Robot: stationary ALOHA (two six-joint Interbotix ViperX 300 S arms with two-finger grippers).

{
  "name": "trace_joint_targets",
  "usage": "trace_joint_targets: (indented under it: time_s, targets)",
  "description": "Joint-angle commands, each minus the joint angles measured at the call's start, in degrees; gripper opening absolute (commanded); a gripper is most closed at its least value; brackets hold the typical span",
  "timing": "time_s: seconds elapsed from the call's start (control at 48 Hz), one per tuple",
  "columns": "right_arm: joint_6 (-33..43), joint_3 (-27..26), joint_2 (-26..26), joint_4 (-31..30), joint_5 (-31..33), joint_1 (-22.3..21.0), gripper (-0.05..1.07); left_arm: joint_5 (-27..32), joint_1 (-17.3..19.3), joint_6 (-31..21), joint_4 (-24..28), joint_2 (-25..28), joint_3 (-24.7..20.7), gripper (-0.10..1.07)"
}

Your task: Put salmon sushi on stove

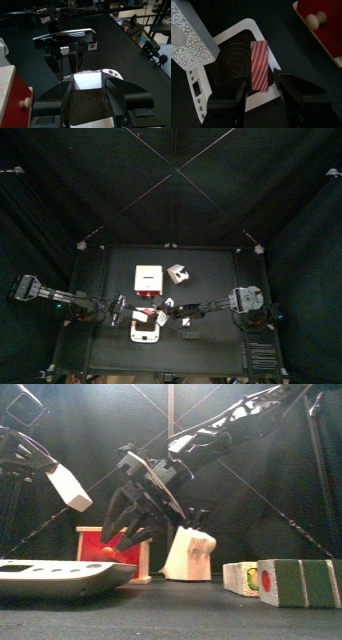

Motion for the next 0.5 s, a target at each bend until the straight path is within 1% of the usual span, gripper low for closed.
trace_joint_targets:
  time_s: [0.0,0.479]
  targets:
    - [-0.09,-1.32,-1.32,-0.26,-0.18,0.18,0.79,-0.26,-0.09,0.09,-0.09,0.09,-0.62,0.57]
    - [-0.09,0.26,-3.43,-0.62,1.85,0.18,0.79,-0.35,-0.09,0.09,-0.09,0.09,-0.62,0.57]
